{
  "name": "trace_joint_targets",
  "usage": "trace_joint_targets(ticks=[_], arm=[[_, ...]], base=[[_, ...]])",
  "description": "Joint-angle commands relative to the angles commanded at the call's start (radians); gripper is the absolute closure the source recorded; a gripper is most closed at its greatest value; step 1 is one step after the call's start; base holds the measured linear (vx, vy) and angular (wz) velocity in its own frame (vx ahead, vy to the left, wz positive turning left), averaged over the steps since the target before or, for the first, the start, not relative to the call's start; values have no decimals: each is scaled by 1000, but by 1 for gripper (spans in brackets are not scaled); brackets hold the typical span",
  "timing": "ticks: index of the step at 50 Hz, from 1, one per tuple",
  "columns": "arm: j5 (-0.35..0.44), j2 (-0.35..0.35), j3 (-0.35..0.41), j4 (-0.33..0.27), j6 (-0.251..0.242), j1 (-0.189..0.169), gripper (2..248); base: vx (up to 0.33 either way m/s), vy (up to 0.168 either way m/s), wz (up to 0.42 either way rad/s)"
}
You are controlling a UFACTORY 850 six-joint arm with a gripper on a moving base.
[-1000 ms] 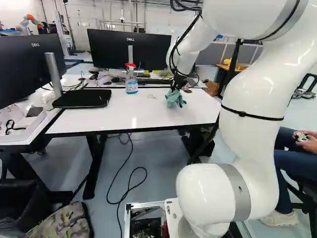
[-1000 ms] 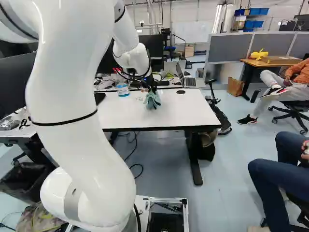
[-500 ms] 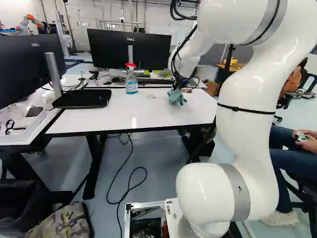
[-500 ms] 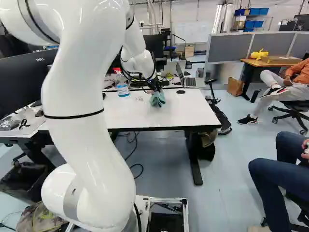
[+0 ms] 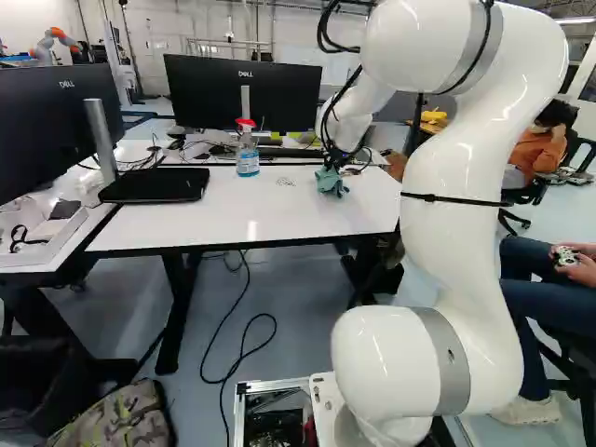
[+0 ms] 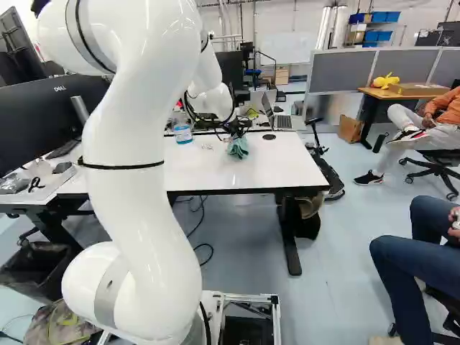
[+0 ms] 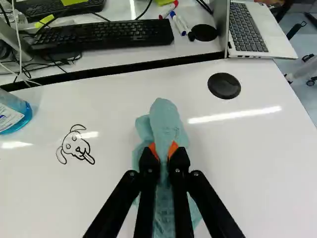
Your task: Clean the table with the green towel
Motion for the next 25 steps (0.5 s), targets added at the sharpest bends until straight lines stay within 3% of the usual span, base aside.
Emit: trace_joint_targets(ticks=[25], arm=[[0, -29, 25, 0, 0, 33, 213]], base=[[0, 0, 0]])
